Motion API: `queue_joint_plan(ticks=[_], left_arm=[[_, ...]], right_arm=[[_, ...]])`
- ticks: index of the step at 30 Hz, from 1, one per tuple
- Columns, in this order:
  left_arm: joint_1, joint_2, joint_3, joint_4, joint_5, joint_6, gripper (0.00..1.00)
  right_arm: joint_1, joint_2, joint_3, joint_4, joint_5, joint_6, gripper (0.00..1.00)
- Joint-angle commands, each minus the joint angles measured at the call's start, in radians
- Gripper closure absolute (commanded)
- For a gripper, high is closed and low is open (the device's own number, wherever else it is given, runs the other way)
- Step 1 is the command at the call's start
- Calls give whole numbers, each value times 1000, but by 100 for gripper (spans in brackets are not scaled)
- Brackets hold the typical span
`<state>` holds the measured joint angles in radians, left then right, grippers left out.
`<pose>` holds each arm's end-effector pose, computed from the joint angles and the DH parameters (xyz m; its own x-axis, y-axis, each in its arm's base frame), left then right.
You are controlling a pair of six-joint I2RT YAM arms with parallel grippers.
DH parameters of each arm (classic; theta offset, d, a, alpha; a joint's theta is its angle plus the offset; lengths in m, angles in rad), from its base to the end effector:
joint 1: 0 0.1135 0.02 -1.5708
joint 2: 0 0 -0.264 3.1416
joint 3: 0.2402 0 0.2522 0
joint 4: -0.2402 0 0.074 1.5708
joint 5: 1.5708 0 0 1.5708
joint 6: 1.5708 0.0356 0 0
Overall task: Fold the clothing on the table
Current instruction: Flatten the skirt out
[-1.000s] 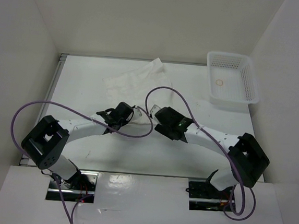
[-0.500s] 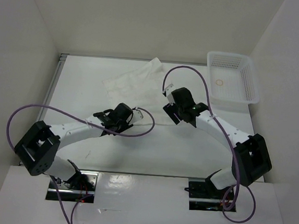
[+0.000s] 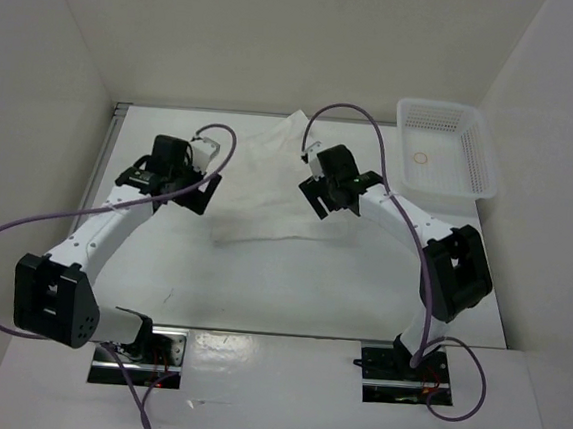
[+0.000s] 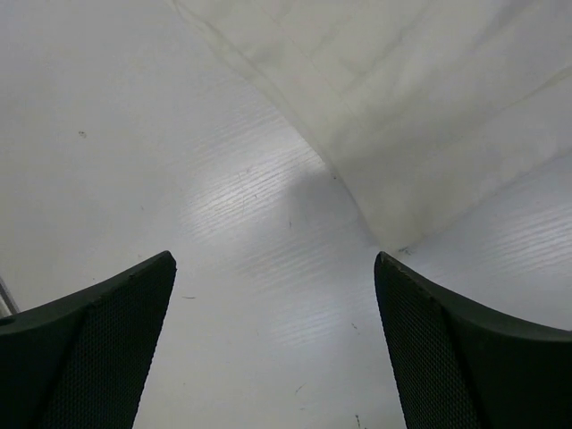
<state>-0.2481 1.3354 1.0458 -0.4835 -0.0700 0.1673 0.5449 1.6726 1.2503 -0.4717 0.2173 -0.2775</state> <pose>0.2805 -0.0685 0.2813 -0.6348 0.3322 -0.6976 0.3064 0.9371 0.1674 0.3144 0.1816 0.2457 -0.5342 -0.6366 -0.5563 -0.5584 0.7597 -0.3332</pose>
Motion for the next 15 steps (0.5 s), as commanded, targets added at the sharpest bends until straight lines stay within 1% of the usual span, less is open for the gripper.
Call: queue_joint_plan(ticks=[1,2,3,5,9,10,12,13,15], left_arm=[[87,-9,92,-110,212,-69,2],[108,-8,105,-124,263,-81,2],[148,-8,117,-145,289,-81,2],[188,2,131,-155,350,-81,2],[292,15,186,-236,418,-81,1],[309,15,186,-247,432,-81,1],[342,5,200,-257,466,-81,1],[368,-8,200,-257,466,-81,0],[391,-25,178,-257,466,-81,0]], right_arm=[[-3,35,89,-22,-41,46,16],[-3,47,98,-22,-41,46,16],[6,71,107,-22,-41,46,16],[15,96,138,-13,-50,46,16],[38,174,202,11,-41,24,16],[38,218,225,12,-41,24,16],[38,266,309,12,-59,24,16],[38,316,372,-1,-59,38,16],[38,361,434,-13,-72,50,16]])
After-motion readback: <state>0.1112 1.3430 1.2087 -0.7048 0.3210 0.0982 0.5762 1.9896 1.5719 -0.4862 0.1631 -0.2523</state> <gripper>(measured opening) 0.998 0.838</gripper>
